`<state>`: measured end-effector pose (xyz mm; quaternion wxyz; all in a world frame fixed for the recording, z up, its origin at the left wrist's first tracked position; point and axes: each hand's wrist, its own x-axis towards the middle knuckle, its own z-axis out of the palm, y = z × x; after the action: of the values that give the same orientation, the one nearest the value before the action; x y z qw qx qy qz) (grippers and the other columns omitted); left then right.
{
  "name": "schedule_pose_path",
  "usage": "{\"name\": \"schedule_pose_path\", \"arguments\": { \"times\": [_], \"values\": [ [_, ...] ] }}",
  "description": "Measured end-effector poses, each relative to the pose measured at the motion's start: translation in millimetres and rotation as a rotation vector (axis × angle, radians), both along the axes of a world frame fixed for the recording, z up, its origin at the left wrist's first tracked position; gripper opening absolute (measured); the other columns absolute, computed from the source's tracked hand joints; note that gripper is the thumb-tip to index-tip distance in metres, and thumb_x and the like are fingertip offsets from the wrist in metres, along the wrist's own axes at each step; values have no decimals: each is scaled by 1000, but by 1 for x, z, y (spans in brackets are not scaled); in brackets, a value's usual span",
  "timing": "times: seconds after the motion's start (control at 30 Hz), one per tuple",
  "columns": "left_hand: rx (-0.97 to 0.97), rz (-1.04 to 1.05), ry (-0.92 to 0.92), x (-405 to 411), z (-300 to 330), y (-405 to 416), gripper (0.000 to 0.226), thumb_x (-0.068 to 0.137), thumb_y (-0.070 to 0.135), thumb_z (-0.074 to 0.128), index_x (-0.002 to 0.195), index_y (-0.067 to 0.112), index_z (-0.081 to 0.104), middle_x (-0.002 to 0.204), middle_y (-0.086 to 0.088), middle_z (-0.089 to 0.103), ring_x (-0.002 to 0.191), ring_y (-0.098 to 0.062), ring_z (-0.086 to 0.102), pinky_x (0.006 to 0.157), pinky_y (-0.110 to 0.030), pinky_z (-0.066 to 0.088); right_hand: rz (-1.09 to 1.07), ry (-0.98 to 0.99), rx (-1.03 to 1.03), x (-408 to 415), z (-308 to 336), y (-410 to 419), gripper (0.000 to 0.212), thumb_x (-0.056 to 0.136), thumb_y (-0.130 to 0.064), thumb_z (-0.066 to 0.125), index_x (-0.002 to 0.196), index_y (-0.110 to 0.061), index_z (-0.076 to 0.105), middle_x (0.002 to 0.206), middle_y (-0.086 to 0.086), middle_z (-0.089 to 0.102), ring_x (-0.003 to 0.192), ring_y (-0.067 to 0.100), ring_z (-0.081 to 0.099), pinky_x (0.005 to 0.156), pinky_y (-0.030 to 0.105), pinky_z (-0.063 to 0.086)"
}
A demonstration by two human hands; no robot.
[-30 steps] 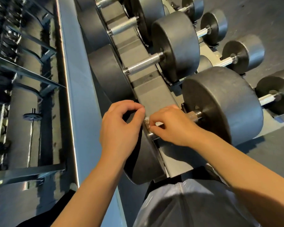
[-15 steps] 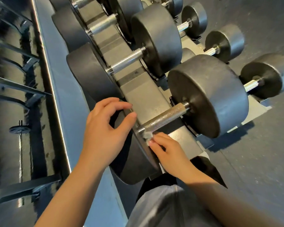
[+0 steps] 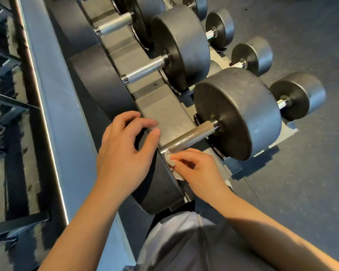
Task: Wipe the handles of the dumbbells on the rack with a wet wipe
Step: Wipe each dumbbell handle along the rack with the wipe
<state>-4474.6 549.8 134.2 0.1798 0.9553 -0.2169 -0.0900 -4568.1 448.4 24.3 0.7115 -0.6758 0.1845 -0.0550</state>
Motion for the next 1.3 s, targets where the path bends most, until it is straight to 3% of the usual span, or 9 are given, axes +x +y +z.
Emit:
{"name": "schedule_pose_path", "arguments": {
  "times": [0.13,0.27,0.4,0.5,0.57,0.7,0.77,1.07,1.3],
  "values": [
    [23,-110,16,1,5,6,56,82,65,25,119,39,59,123,26,35,125,-3,32,91,-11,22,-223,-13,-249,-5,8,-3,13,86,-13,68,94,-21,73,86,-12,66,78,-4,59,70,6,43],
    [147,-291,-75,11,11,8,55,89,61,26,115,32,65,126,8,53,122,-18,45,112,-52,27,-420,37,-782,-9,9,-24,17,89,-13,56,101,-14,69,85,-4,62,71,0,56,62,3,38],
    [226,-590,45,38,14,-3,65,86,68,15,109,36,67,113,17,63,113,-9,49,98,-27,33,-506,164,-1101,-8,8,-31,26,90,-21,45,97,-12,69,81,6,65,60,23,61,49,22,43],
    [268,-754,83,49,11,-11,76,80,73,4,105,38,67,106,19,64,106,-5,51,94,-27,36,-510,276,-1175,14,6,-30,5,84,-11,66,88,-12,67,76,6,63,56,22,60,44,22,42],
    [276,-796,77,51,9,-13,79,77,73,0,106,39,65,105,18,64,105,-7,51,96,-31,36,-474,385,-1215,25,3,-27,19,73,-5,77,88,-10,67,76,7,60,50,21,57,41,20,34],
    [246,-842,78,54,7,-10,75,79,73,0,105,41,63,101,20,62,101,-8,51,95,-35,37,-433,412,-1314,18,0,-16,54,64,-3,82,116,-7,65,89,8,67,67,22,66,49,24,50],
    [245,-865,83,55,6,-10,68,85,73,5,106,41,61,102,19,61,102,-9,51,95,-36,37,-462,426,-1380,17,2,-17,60,58,-4,85,115,-8,67,77,7,68,56,21,64,42,24,47],
    [107,-1054,184,72,3,-5,73,73,78,8,111,43,59,110,27,56,105,1,47,93,-26,34,-612,588,-1249,29,-11,-13,23,77,-9,76,89,-6,57,51,4,56,34,22,53,36,23,37],
    [137,-1051,119,69,0,-7,75,74,77,4,111,42,58,110,25,59,104,-1,50,95,-32,38,-676,675,-1320,35,-8,-11,30,64,-14,86,75,-9,58,40,-1,48,26,16,43,35,13,27]
  ]
}}
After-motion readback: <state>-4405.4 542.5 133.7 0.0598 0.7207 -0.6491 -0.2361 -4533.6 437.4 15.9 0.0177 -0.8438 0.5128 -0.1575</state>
